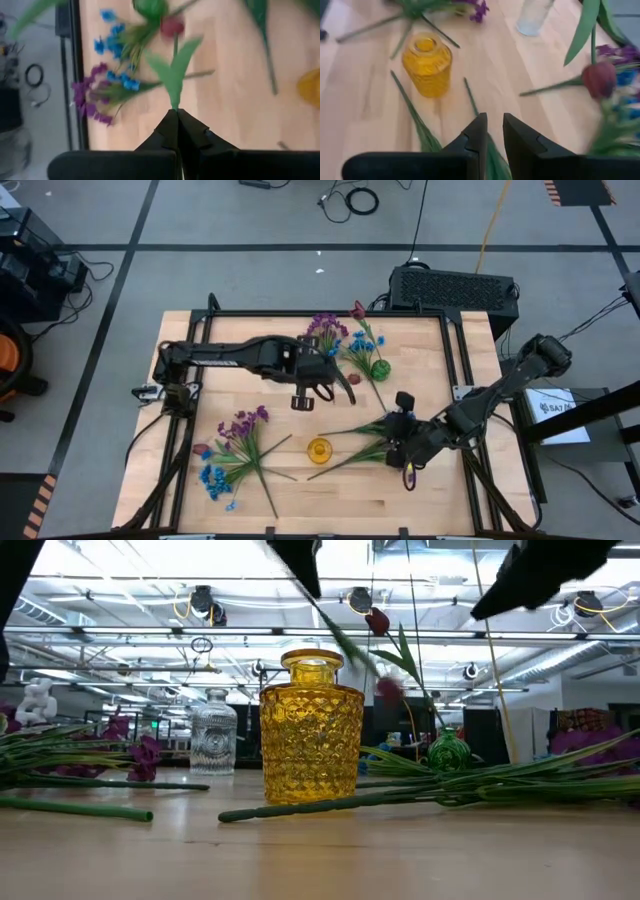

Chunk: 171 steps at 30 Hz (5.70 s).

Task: Sort flowers into vase by color
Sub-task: Put the right red flower into the green vase, then put the top red flower into the green vase

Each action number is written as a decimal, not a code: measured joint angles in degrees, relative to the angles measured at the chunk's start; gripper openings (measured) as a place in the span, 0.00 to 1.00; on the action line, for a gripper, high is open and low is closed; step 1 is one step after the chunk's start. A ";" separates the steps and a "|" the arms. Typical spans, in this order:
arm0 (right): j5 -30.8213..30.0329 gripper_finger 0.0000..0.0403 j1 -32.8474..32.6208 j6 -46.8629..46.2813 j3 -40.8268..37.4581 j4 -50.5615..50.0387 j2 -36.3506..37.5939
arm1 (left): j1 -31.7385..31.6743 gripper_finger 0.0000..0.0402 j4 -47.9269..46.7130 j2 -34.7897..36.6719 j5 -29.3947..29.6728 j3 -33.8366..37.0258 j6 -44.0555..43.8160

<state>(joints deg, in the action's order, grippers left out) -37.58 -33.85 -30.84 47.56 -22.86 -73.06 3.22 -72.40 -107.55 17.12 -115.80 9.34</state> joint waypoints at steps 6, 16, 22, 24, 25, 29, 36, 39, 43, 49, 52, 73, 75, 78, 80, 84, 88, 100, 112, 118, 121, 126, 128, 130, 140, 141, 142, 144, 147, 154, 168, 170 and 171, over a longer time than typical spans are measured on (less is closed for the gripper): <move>0.32 0.13 1.95 0.01 -9.51 16.63 0.20 | 0.29 0.00 1.32 2.40 -2.50 -0.01 -0.04; 0.48 0.13 3.48 4.61 -9.96 22.21 0.26 | -1.64 0.04 1.61 2.25 -6.60 11.08 2.23; 1.57 0.13 3.59 6.86 -9.61 22.32 0.64 | -3.26 0.18 9.14 2.22 -11.42 22.72 -1.46; 1.78 0.13 3.59 6.79 -9.61 22.34 0.64 | -3.60 0.25 12.18 2.21 -11.24 26.18 -1.73; 1.91 0.13 3.59 6.76 -9.61 22.32 0.64 | -3.71 0.28 13.79 2.21 -11.10 27.66 -2.05; 1.92 0.13 3.59 7.19 -9.61 22.34 0.64 | -3.58 0.38 19.42 2.21 -10.99 32.18 -2.95; 1.92 0.13 3.52 7.16 -9.61 23.05 0.64 | -4.44 0.48 27.70 2.22 -10.81 39.92 -4.32; 1.99 0.13 3.19 5.84 -9.61 23.38 0.64 | -5.02 0.50 28.43 2.23 -10.97 42.66 -6.61; 2.14 0.13 2.72 4.44 -9.61 23.66 0.64 | -5.14 0.51 28.49 2.23 -13.29 45.19 -10.36; 2.27 0.13 1.74 4.09 -9.61 24.87 0.64 | -4.08 0.51 30.36 2.23 -14.88 48.51 -13.08; 2.33 0.13 1.43 4.14 -9.61 24.86 0.64 | -3.67 0.51 31.06 2.24 -15.16 49.22 -13.21; 3.42 0.13 1.49 4.47 -9.61 24.89 0.64 | -2.16 0.49 25.29 7.31 -16.06 49.95 -15.05; 3.45 0.13 1.49 4.34 -9.61 24.88 0.64 | -2.03 0.49 25.20 7.15 -16.05 51.52 -16.04; 3.44 0.13 1.49 4.44 -9.61 24.90 0.64 | -2.07 0.49 28.26 7.23 -17.36 53.18 -16.99; 3.43 0.13 1.49 4.46 -9.61 24.90 0.64 | -1.96 0.49 29.08 7.23 -17.75 54.21 -17.61; 3.43 0.13 1.49 4.47 -9.61 24.98 0.64 | -1.95 0.48 32.21 7.06 -18.17 55.49 -17.64; 3.43 0.13 1.49 4.84 -9.61 26.20 0.64 | -2.09 0.33 32.92 7.04 -18.36 56.32 -16.85; 4.70 0.13 1.49 11.26 -9.61 35.57 0.64 | -3.63 0.04 33.81 10.37 -18.45 53.08 -12.95; -2.37 0.13 4.88 32.22 -9.58 47.72 2.35 | -3.58 0.04 41.01 25.61 -13.61 45.61 -3.50; -1.15 0.13 9.66 29.23 -9.58 51.68 3.03 | -3.58 0.04 50.16 32.01 -11.51 45.56 -1.34; -1.20 0.14 11.21 27.20 -9.58 53.92 2.41 | -3.24 0.04 57.30 32.70 -12.88 45.56 -0.87; 2.41 0.16 13.50 26.38 -9.58 57.18 0.72 | -1.82 0.04 67.16 30.78 -20.41 45.56 0.30; 4.81 0.19 13.89 25.87 -9.58 59.50 0.68 | -0.99 0.04 68.90 29.48 -22.15 45.56 0.41; 7.06 0.22 14.04 26.41 -9.58 61.92 0.75 | -0.24 0.04 70.34 27.92 -22.61 45.59 0.61; 7.95 0.40 13.99 31.37 -9.58 67.48 0.71 | 2.18 0.04 76.83 21.67 -22.85 45.59 2.08; 7.97 0.41 13.99 31.89 -9.58 67.83 0.71 | 2.16 0.04 76.82 21.32 -22.85 45.59 2.10; 8.17 0.43 13.99 32.68 -9.58 68.02 0.71 | 2.16 0.04 76.83 20.96 -22.83 45.59 2.07; 10.15 0.45 13.99 33.08 -9.58 68.24 0.71 | 2.12 0.04 76.83 20.42 -22.83 45.59 1.99; 13.17 0.47 13.99 33.22 -9.58 69.12 0.71 | 2.12 0.04 77.68 19.73 -22.83 45.59 1.99; 13.94 0.46 14.50 33.25 -9.58 69.93 0.47 | 2.12 0.04 79.73 18.77 -22.82 45.59 1.95; 13.90 0.04 15.13 33.58 -9.58 76.26 -2.09 | 2.10 0.04 79.91 18.79 -22.68 45.59 1.68; 13.96 0.03 15.11 33.56 -9.58 76.26 -2.09 | 2.08 0.05 79.95 18.80 -22.66 45.59 1.66; 13.96 0.03 15.11 33.56 -9.58 76.25 -2.09 | 2.05 0.06 79.90 18.80 -22.64 45.59 1.59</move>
<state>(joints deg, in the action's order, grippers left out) -23.62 -18.74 2.72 37.98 53.40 -75.16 5.27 7.50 -88.75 -5.53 -70.22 10.93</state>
